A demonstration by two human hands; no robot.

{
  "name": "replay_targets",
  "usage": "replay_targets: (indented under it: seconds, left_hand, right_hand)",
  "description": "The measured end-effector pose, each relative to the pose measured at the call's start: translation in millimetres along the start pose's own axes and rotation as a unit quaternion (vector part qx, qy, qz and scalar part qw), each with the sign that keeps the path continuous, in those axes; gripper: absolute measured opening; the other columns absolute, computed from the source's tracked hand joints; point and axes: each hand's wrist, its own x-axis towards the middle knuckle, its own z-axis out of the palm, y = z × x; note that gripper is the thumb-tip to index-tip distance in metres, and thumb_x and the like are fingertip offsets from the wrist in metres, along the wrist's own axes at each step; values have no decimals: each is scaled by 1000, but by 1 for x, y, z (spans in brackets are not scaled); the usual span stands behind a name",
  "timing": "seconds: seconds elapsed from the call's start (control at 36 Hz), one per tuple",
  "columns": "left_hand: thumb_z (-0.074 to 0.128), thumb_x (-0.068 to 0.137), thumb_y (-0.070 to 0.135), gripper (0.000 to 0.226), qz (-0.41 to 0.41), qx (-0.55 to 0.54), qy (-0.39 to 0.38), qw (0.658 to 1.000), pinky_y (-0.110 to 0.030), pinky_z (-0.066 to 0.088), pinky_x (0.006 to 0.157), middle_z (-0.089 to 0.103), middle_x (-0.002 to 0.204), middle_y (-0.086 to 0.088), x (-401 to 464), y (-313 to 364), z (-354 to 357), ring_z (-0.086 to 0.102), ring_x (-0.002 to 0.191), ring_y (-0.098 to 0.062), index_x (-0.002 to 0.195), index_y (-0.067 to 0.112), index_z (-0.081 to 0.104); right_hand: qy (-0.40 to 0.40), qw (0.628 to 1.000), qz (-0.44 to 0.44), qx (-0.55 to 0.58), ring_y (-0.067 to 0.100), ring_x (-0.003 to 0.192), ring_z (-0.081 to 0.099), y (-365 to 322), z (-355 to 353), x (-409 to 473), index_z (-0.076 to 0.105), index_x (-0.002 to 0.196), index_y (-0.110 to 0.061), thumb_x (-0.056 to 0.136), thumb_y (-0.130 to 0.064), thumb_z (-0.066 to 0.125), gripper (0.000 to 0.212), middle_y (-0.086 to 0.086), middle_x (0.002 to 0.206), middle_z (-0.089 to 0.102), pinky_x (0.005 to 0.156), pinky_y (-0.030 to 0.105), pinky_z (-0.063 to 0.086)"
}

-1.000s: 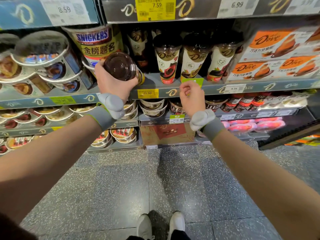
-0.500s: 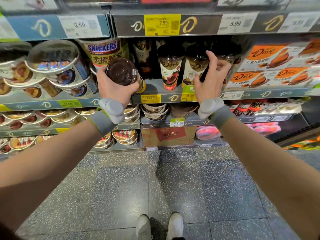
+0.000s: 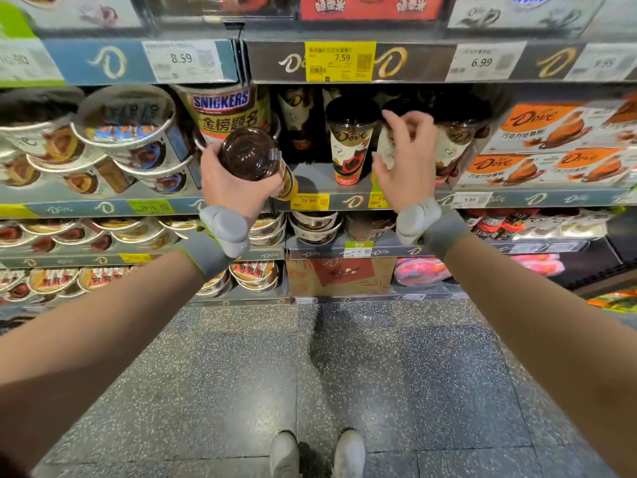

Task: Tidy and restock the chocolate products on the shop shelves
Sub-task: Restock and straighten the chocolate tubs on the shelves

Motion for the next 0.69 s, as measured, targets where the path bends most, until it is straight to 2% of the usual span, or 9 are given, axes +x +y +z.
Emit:
replay_targets:
  seconds: [0.11,0.17,0.22,0.31,0.47,0.53,0.58,0.64,0.69]
  left_hand:
    - [84,57,42,81,-9,16,-13,1000,-4,35,80,53,118,9,1,-4,-4,50,101,-4,126,21,47]
    - [83,57,43,86,-11,25,-15,1000,-17,41,91,54,125,6,4,-9,-10,52,109,-9,131,19,45]
    - [83,57,44,90,-16,31,-18,999,-22,42,96,53,129,4,7,-11,-14,52,115,-13,134,19,43]
    - [83,59,42,87,-23,34,-16,999,-17,37,90,53,129,5,11,-14,-19,51,115,-11,133,22,43]
    - [84,59,42,87,-25,27,-13,999,-13,35,87,52,127,5,18,-17,-26,50,113,-10,133,20,43]
    - [83,59,42,88,-28,32,-12,999,-12,34,87,53,127,5,22,-20,-30,50,113,-10,134,19,43]
    - [83,59,42,88,-29,35,-17,999,-14,34,88,52,128,4,24,-21,-31,50,114,-11,134,19,43]
    - [83,60,41,88,-31,33,-21,999,-15,35,89,52,128,4,26,-23,-33,50,113,-11,134,19,43]
    - [84,59,40,87,-30,28,-21,999,-15,37,88,53,126,4,26,-24,-34,51,109,-9,133,19,44]
  right_hand:
    - [-79,988,-106,-80,38,129,37,-11,8,21,41,139,-11,85,-24,66,61,22,136,42,105,44,32]
    - [-129,977,-113,-129,39,122,40,-19,15,35,40,137,-10,86,-34,65,62,22,127,46,105,44,28]
    - [-176,964,-88,-179,38,113,44,-27,17,47,41,134,-9,88,-46,59,62,22,117,50,102,44,28]
    - [-223,952,-37,-208,38,112,49,-35,21,58,48,127,-8,88,-53,54,60,22,114,58,100,44,30]
    - [-247,949,6,-197,37,111,55,-38,25,70,57,114,-9,92,-40,55,39,17,111,63,104,46,30]
    - [-243,951,8,-189,37,106,58,-40,27,74,58,99,-9,91,-37,55,29,17,105,65,104,48,31]
    - [-247,952,22,-181,36,98,61,-40,25,76,52,82,-11,88,-38,59,28,14,91,64,98,45,37]
    - [-268,950,46,-156,35,91,62,-41,25,79,48,72,-9,83,-38,63,34,9,77,56,85,39,44]
    - [-288,946,62,-136,34,87,62,-39,25,81,48,69,-9,81,-38,65,35,8,74,54,71,34,44]
